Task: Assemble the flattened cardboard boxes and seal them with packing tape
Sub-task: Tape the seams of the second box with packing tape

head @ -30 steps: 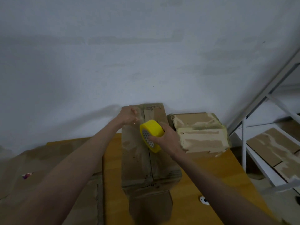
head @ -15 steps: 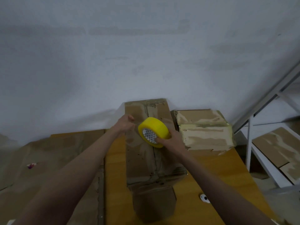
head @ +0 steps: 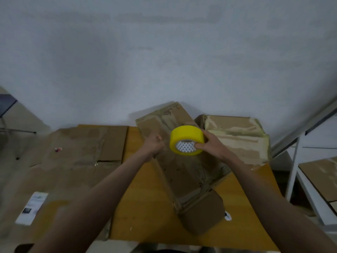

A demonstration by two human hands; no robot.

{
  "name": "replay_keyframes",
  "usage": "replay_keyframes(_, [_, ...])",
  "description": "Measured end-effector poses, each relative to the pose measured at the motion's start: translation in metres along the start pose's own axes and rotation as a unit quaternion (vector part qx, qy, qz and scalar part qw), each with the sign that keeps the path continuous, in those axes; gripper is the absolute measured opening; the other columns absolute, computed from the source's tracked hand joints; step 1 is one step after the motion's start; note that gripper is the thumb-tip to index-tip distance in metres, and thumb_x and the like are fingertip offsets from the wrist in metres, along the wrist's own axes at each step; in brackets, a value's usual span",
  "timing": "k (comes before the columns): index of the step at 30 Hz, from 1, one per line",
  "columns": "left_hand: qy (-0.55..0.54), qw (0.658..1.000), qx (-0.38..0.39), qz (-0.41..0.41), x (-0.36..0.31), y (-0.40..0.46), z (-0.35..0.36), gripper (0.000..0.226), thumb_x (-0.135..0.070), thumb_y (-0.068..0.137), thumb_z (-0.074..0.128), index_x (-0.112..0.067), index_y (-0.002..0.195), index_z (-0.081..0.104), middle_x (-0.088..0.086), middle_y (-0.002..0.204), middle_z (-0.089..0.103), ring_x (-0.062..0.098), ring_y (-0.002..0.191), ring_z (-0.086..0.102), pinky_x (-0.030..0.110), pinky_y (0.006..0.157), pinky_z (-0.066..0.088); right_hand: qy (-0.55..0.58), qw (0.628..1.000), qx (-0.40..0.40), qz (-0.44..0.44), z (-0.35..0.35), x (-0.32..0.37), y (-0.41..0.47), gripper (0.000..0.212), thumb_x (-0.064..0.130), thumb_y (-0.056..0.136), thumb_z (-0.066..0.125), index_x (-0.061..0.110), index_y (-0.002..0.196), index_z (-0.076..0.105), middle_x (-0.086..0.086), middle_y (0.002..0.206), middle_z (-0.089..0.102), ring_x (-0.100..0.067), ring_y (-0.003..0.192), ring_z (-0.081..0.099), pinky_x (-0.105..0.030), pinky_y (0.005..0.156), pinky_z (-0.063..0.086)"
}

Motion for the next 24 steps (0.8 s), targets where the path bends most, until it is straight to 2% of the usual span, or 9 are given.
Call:
replay_keyframes(4, [0.031, 0.999, -0.020, 0.015, -0.008, -0.011, -0.005, 0.023, 0.005, 0.087, 0.051, -0.016, 0.081, 0.044, 0.012, 0.081, 0.046, 0.021, 0.068, 0.042, 0.030, 0.052, 0.031, -0.021, 0.999, 0.002, -0.027, 0.000, 0.001, -0.009, 0.069, 0.024, 0.089, 0.074, 0.025, 0.148, 0.038, -0.007, 0.142, 0.046, -0.029, 0.126, 0.050, -0.050, 0.101, 0.047])
replay_keyframes(6, [0.050, 0.997, -0.043, 0.043, -0.024, -0.007, -0.021, 0.018, 0.002, 0.087, 0.061, -0.012, 0.086, 0.050, 0.003, 0.079, 0.046, 0.022, 0.083, 0.048, 0.030, 0.062, 0.037, -0.019, 0.998, -0.022, -0.059, 0.001, 0.010, -0.010, 0.068, 0.021, 0.087, 0.076, 0.035, 0.143, 0.041, -0.001, 0.142, 0.046, -0.026, 0.129, 0.046, -0.048, 0.102, 0.045])
replay_keyframes(8, [0.032, 0.997, -0.045, 0.057, -0.040, -0.001, -0.037, 0.021, 0.004, 0.087, 0.065, -0.012, 0.089, 0.052, 0.000, 0.081, 0.050, 0.019, 0.084, 0.051, 0.026, 0.062, 0.043, -0.003, 0.996, -0.038, -0.086, 0.005, 0.024, -0.012, 0.068, 0.017, 0.085, 0.077, 0.048, 0.133, 0.040, 0.013, 0.131, 0.050, -0.015, 0.121, 0.049, -0.038, 0.096, 0.048])
replay_keyframes(10, [0.000, 0.997, -0.036, 0.065, -0.053, 0.008, -0.051, 0.026, 0.011, 0.085, 0.059, -0.013, 0.088, 0.050, 0.005, 0.086, 0.057, 0.019, 0.083, 0.057, 0.023, 0.056, 0.046, 0.017, 0.995, -0.053, -0.088, 0.009, 0.034, -0.012, 0.070, 0.016, 0.084, 0.078, 0.041, 0.138, 0.040, 0.010, 0.123, 0.053, -0.016, 0.112, 0.055, -0.029, 0.086, 0.050])
replay_keyframes(13, [-0.001, 0.995, -0.018, 0.097, -0.074, 0.028, -0.071, 0.021, 0.012, 0.085, 0.057, -0.006, 0.096, 0.052, 0.015, 0.093, 0.060, 0.025, 0.081, 0.063, 0.031, 0.061, 0.049, 0.005, 0.991, -0.104, -0.086, 0.007, 0.049, -0.013, 0.072, 0.022, 0.084, 0.079, 0.022, 0.146, 0.042, 0.007, 0.121, 0.054, -0.015, 0.107, 0.058, -0.019, 0.077, 0.047])
replay_keyframes(15, [0.020, 0.992, -0.019, 0.120, -0.088, 0.047, -0.090, 0.023, 0.011, 0.085, 0.059, -0.010, 0.091, 0.054, 0.016, 0.089, 0.063, 0.029, 0.081, 0.067, 0.033, 0.064, 0.053, -0.006, 0.987, -0.136, -0.091, 0.006, 0.062, -0.015, 0.063, 0.023, 0.083, 0.079, 0.021, 0.140, 0.050, 0.010, 0.111, 0.060, -0.013, 0.098, 0.063, -0.014, 0.070, 0.047])
replay_keyframes(17, [0.045, 0.989, -0.021, 0.139, -0.104, 0.063, -0.109, 0.024, 0.009, 0.085, 0.063, -0.014, 0.088, 0.054, 0.010, 0.085, 0.066, 0.025, 0.082, 0.069, 0.027, 0.063, 0.052, -0.043, 0.981, -0.163, -0.098, 0.006, 0.079, -0.022, 0.049, 0.027, 0.084, 0.078, 0.025, 0.126, 0.054, 0.021, 0.095, 0.057, 0.001, 0.082, 0.059, -0.007, 0.059, 0.042])
replay_keyframes(21, [0.099, 0.980, 0.038, 0.171, -0.125, 0.095, -0.106, 0.024, 0.003, 0.084, 0.070, -0.012, 0.093, 0.054, 0.008, 0.085, 0.068, 0.029, 0.089, 0.070, 0.040, 0.083, 0.057, -0.108, 0.970, -0.191, -0.102, 0.007, 0.100, -0.023, 0.050, 0.043, 0.077, 0.078, 0.029, 0.114, 0.048, 0.020, 0.085, 0.051, 0.006, 0.072, 0.053, -0.012, 0.053, 0.039])
replay_keyframes(24, [0.100, 0.978, 0.060, 0.173, -0.127, 0.120, -0.094, 0.025, 0.005, 0.083, 0.070, -0.011, 0.092, 0.054, 0.014, 0.088, 0.070, 0.030, 0.090, 0.070, 0.043, 0.088, 0.057, -0.138, 0.970, -0.189, -0.069, 0.010, 0.109, -0.005, 0.045, 0.036, 0.078, 0.080, 0.026, 0.112, 0.052, 0.014, 0.084, 0.053, -0.002, 0.072, 0.055, -0.020, 0.055, 0.041])
Point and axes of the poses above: each hand's wrist, its own y-axis towards the middle knuckle, its own z-axis out of the palm, x = y × z, the point moved 10 cm from there along y, towards the middle knuckle
